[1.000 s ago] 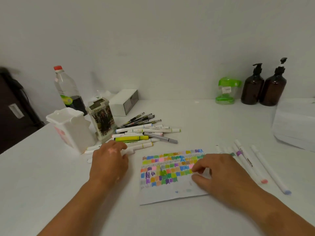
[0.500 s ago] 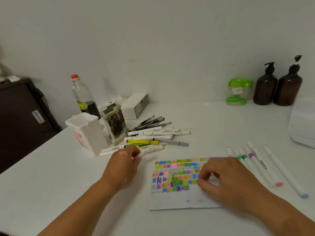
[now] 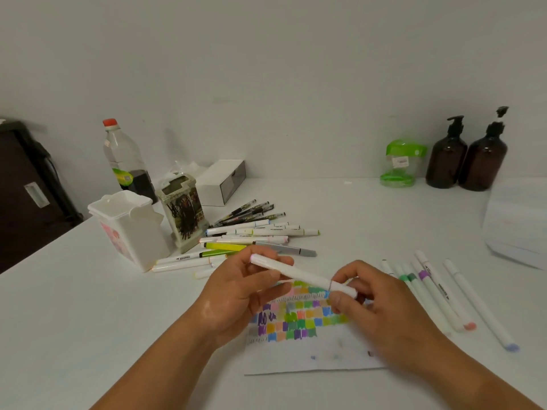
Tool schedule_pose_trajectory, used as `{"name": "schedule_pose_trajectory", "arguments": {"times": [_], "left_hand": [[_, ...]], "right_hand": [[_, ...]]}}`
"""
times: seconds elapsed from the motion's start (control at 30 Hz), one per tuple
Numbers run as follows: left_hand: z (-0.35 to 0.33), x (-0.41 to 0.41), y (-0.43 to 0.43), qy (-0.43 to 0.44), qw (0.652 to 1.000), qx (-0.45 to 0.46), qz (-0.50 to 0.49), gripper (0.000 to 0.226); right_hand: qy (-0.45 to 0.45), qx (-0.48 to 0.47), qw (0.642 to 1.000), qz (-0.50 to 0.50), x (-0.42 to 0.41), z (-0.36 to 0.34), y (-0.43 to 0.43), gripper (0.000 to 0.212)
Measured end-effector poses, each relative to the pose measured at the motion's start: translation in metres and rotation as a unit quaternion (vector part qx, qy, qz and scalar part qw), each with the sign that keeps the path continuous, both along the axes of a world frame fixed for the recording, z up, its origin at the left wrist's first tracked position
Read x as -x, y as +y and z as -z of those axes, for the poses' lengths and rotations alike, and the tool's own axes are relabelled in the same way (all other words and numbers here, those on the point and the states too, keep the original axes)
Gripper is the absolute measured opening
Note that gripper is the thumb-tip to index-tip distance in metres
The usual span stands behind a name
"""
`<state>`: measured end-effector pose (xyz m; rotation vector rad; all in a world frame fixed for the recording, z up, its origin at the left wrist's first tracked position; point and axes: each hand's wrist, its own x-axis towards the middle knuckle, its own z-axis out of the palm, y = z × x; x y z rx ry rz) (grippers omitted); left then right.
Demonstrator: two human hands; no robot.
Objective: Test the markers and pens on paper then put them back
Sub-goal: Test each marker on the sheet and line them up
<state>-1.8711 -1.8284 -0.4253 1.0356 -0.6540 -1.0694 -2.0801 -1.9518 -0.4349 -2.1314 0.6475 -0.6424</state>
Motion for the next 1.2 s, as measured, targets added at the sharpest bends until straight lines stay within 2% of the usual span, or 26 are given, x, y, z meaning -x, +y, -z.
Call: {"name": "schedule_pose_trajectory", "arguments": {"times": [0.03, 0.1, 0.2, 0.27, 0.3, 0.33, 0.4, 0.47, 0.63, 0.7, 0.77, 0.87, 0.97, 1.03, 1.13, 1.2], "left_hand": [[0.003, -0.003, 0.000, -0.041, 0.999, -0.020, -0.013, 0.019], [0.010, -0.005, 0.002, -0.192, 0.977, -0.080, -0.044, 0.016], [0.018, 0.000, 0.005, -0.446, 0.884, -0.129, -0.054, 0.021], [0.024, 0.004, 0.003, -0.588, 0.800, -0.113, -0.038, 0.037], [0.026, 0.007, 0.002, -0.631, 0.769, -0.098, -0.030, 0.042], [0.026, 0.009, 0.002, -0.649, 0.756, -0.082, -0.026, 0.043], [0.024, 0.012, 0.003, -0.651, 0.757, -0.052, -0.024, 0.040], [0.023, 0.014, 0.005, -0.650, 0.758, -0.034, -0.022, 0.039], [0.021, 0.018, 0.005, -0.652, 0.758, 0.005, -0.010, 0.034], [0.024, 0.017, 0.005, -0.649, 0.760, -0.027, 0.009, 0.041], [0.029, 0.015, 0.007, -0.662, 0.743, -0.093, 0.035, 0.066], [0.033, 0.013, 0.007, -0.693, 0.707, -0.120, 0.069, 0.080], [0.034, 0.014, 0.006, -0.706, 0.693, -0.133, 0.064, 0.082], [0.035, 0.013, 0.006, -0.711, 0.687, -0.142, 0.053, 0.082], [0.035, 0.011, 0.006, -0.711, 0.683, -0.160, 0.050, 0.081], [0.036, 0.010, 0.006, -0.708, 0.684, -0.170, 0.051, 0.081]], "right_hand": [[-0.006, 0.005, 1.000, 0.017, 0.000, 0.000, -0.002, 0.016], [-0.011, 0.011, 0.999, 0.040, -0.001, 0.001, -0.005, 0.019], [-0.023, -0.007, 0.999, 0.048, -0.004, 0.004, -0.005, 0.022], [-0.040, -0.030, 0.998, 0.038, -0.005, 0.003, -0.004, 0.023], [-0.054, -0.049, 0.997, 0.028, -0.006, 0.002, -0.003, 0.022], [-0.076, -0.080, 0.994, 0.013, -0.006, 0.001, -0.002, 0.019], [-0.124, -0.166, 0.978, -0.016, -0.007, -0.003, -0.001, 0.008], [-0.146, -0.220, 0.964, -0.038, -0.007, -0.004, 0.001, 0.011], [-0.102, -0.210, 0.969, -0.080, -0.010, -0.002, 0.010, 0.020], [-0.101, -0.198, 0.974, -0.051, -0.011, 0.000, 0.009, 0.016], [-0.145, -0.238, 0.960, -0.012, -0.013, 0.000, 0.007, 0.003], [-0.182, -0.307, 0.933, 0.038, -0.012, 0.003, 0.002, 0.025], [-0.165, -0.336, 0.927, 0.010, -0.011, 0.003, 0.002, 0.019], [-0.142, -0.340, 0.929, -0.010, -0.011, 0.003, 0.005, 0.023], [-0.100, -0.278, 0.955, -0.004, -0.013, 0.003, 0.008, 0.007], [-0.082, -0.244, 0.966, 0.016, -0.013, 0.004, 0.009, 0.017]]}}
